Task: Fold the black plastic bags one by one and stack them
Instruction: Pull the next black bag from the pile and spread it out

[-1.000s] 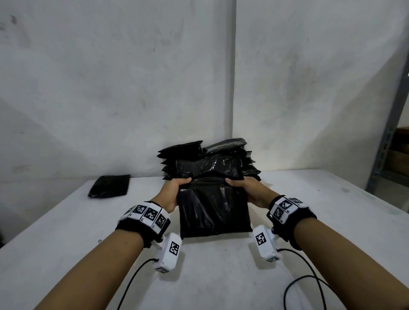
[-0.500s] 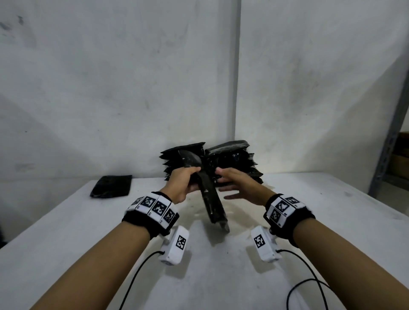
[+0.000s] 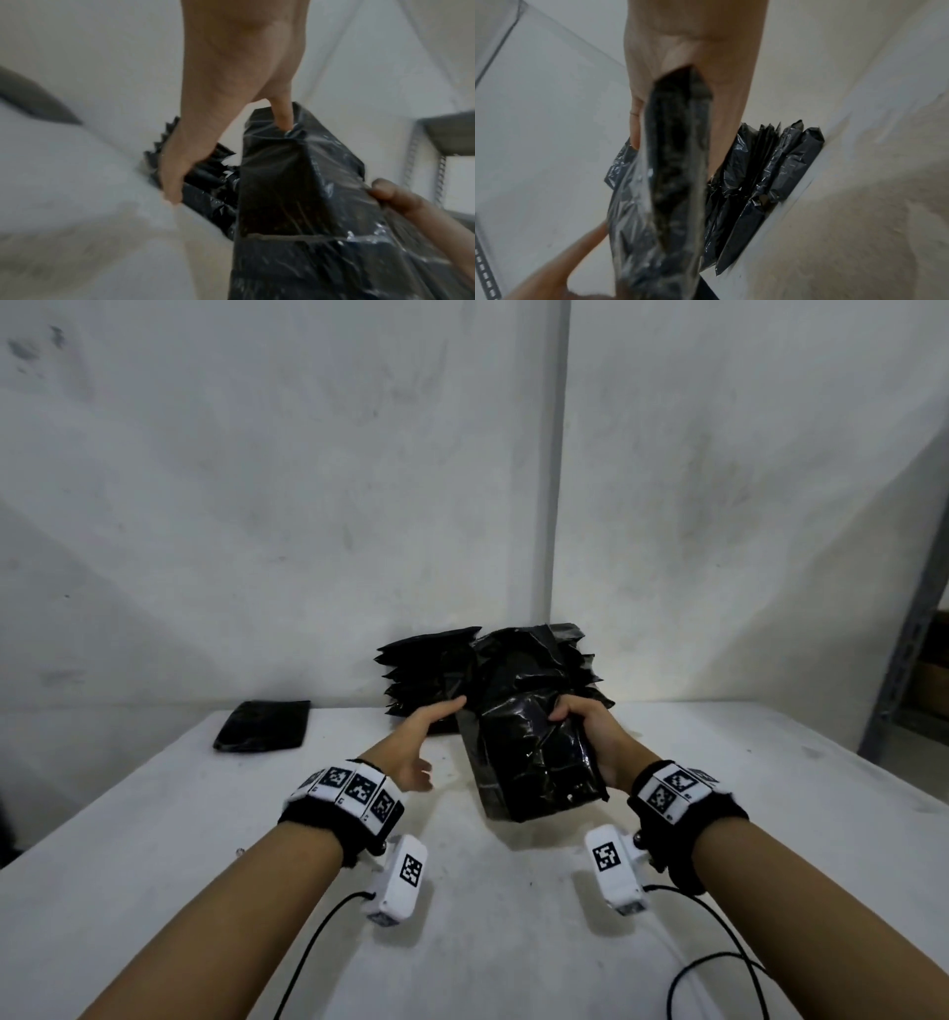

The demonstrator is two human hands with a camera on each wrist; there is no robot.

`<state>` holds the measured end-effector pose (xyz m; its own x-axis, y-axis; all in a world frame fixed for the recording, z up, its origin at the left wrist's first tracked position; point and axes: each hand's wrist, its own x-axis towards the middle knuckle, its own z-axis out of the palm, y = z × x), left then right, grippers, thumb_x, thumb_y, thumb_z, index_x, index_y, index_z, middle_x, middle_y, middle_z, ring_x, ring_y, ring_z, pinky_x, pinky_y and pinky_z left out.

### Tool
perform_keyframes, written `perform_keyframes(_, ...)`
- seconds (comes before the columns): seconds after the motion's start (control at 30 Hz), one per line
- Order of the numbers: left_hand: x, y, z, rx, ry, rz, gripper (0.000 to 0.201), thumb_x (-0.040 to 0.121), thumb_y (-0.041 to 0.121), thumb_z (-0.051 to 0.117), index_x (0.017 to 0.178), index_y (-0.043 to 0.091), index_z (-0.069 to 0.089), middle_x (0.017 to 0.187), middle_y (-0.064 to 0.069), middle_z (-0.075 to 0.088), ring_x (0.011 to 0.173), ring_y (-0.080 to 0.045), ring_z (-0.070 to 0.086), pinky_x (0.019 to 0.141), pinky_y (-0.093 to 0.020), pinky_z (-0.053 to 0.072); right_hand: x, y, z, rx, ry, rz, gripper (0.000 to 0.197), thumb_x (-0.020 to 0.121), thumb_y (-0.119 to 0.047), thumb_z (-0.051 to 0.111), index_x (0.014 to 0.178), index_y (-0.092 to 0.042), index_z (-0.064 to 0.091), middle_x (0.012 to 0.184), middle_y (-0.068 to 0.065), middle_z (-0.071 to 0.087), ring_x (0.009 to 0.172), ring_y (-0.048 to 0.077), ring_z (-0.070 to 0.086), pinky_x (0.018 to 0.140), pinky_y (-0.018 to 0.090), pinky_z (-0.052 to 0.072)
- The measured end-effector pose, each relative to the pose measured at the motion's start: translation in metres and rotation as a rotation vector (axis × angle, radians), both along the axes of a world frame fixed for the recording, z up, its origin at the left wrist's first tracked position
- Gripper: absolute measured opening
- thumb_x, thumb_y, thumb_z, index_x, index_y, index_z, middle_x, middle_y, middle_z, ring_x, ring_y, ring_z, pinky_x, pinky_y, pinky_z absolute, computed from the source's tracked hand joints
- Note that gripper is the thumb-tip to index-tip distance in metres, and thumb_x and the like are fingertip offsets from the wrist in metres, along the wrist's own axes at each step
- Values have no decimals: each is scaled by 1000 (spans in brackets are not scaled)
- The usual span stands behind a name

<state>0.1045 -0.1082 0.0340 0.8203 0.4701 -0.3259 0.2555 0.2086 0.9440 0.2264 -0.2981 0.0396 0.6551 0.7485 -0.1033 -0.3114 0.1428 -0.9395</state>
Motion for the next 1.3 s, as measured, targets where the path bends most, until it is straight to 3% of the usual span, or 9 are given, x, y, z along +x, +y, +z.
perform_keyframes(0.13,-4,4,-18,-138,-117,-222,48,74,55,69,99,14,65,93,0,63,88,-17,60,80,-31,45,4,-6,-7,6,45,-6,37,67,-12,51,97,3,64,83,18,66,70,31,62,71,35,52)
perform_keyframes(0.33,-3,6,-31,-107,-181,-227,29,86,28,66,109,10,67,100,-4,68,88,-15,65,70,-23,55,14,-11,-28,-10,68,75,33,97,-31,53,115,-7,67,106,11,71,88,23,70,82,33,58)
perform_keyframes(0.53,-2,11,-54,62,78,-221,30,86,21,69,110,4,64,94,-7,68,82,-18,66,65,-27,58,29,-21,-51,-379,-99,120,17,95,-8,54,111,-7,62,94,10,69,76,18,69,66,29,60)
perform_keyframes(0.67,0,13,-59,93,56,-215,35,88,23,67,116,4,63,98,-7,66,81,-18,66,63,-27,56,35,-19,-53,-493,-285,61,23,87,-25,70,107,-14,68,98,2,69,87,16,66,76,28,54)
perform_keyframes(0.8,1,20,-60,124,-63,-146,32,89,24,66,117,10,64,107,-5,67,93,-17,64,70,-28,53,42,-18,-52,-577,-461,-19,22,85,-38,71,94,-18,68,83,-5,66,81,12,58,69,24,43)
perform_keyframes(0.97,0,30,-60,204,-147,-90,27,86,26,69,110,13,68,108,-6,71,95,-19,66,88,-32,48,45,-24,-49,-534,-538,-54,23,83,-23,75,62,-23,65,59,-9,51,54,9,34,48,18,25)
perform_keyframes(1.03,-5,29,-58,228,-191,-125,23,87,20,68,108,11,69,107,-6,72,96,-17,66,87,-29,49,42,-28,-46,-446,-456,-23,4,84,-16,74,82,-15,71,69,-5,59,50,5,41,43,14,30)
perform_keyframes(1.13,-14,29,-53,368,-147,-158,22,86,22,68,107,16,71,105,4,71,94,-10,60,84,-28,40,40,-34,-47,-384,-392,28,16,87,-12,69,102,-7,70,77,-2,62,56,2,52,50,12,42)
perform_keyframes(1.3,-32,35,-45,516,8,-334,16,87,16,64,98,16,76,77,2,58,54,-8,43,53,-18,28,32,-49,-45,-541,-527,138,22,85,-22,71,106,-25,74,86,-8,62,59,9,34,59,19,40)
